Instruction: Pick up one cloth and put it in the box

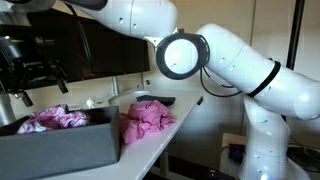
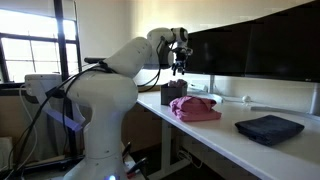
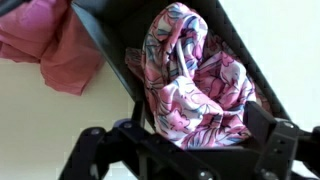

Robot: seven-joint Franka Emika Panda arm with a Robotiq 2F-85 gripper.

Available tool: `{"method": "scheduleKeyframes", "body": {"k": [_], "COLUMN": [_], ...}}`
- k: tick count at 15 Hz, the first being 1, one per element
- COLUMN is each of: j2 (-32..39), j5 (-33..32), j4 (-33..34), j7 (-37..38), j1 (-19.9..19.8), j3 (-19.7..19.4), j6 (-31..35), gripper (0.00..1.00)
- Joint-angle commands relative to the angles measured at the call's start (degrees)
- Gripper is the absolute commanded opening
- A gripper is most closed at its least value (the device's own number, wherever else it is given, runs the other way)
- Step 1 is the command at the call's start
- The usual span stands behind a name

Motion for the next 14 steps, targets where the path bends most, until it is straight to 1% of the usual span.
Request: {"method": "scheduleKeyframes", "body": {"k": [1, 5, 8, 10, 14], "j2": [-2.9, -5.42, -6.83, -7.84, -9.5], "j5": [-0.19, -0.3, -1.12, -2.9, -7.5], "j4": [0.01, -0.5, -0.75, -0.95, -0.88], "j7": [0.9, -0.85, -3.57, -5.61, -11.92], "j1": [-0.22, -1.02, -1.94, -2.21, -2.88], "j3": [0.55, 0.61, 0.2, -0.85, -2.89], "j6": [-0.16, -1.34, -2.24, -3.43, -5.17], "gripper": [1.0, 1.0, 1.0, 1.0, 1.0]}}
